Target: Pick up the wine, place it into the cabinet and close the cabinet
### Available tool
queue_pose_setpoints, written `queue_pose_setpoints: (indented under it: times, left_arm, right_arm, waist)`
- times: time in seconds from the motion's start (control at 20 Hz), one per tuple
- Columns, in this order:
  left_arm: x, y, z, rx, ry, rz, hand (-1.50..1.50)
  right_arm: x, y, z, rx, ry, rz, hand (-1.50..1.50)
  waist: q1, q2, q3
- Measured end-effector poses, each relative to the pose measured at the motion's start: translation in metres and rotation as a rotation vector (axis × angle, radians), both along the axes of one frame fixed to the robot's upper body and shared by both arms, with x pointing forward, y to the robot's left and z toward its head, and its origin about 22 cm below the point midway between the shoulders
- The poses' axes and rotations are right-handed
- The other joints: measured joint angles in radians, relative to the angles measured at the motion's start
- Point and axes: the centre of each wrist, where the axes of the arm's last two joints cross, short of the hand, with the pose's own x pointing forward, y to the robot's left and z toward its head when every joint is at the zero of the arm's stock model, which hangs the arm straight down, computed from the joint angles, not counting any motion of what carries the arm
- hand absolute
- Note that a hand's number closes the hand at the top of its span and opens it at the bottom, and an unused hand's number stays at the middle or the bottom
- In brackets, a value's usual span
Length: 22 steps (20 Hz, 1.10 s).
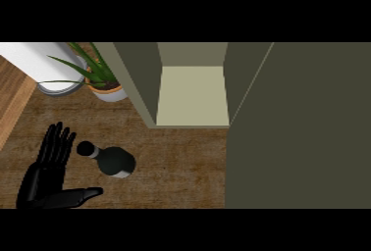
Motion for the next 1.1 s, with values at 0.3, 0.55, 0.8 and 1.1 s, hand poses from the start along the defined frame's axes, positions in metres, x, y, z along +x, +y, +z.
queue_pose_setpoints:
  times: [0.3,0.55,0.8,1.1]
  left_arm:
    - [0.005,0.002,-0.021,-0.005,0.017,-0.01,-1.5]
    - [0.016,0.001,-0.041,-0.019,0.049,-0.022,-1.5]
    - [0.015,-0.001,-0.067,-0.024,0.068,-0.028,-1.5]
    - [0.02,-0.006,-0.087,-0.03,0.077,-0.046,-1.5]
  right_arm:
    - [-0.003,0.0,0.003,-0.003,-0.007,-0.003,-1.5]
    - [-0.006,0.002,-0.006,0.004,-0.009,0.0,-1.5]
    - [-0.006,0.007,-0.002,0.002,-0.004,0.002,-1.5]
    - [-0.008,0.006,-0.004,-0.007,-0.006,0.001,-1.5]
  waist:
    - [-0.001,0.0,0.0]
    - [-0.003,0.0,0.0]
    - [-0.003,0.0,0.0]
    - [-0.003,0.0,0.0]
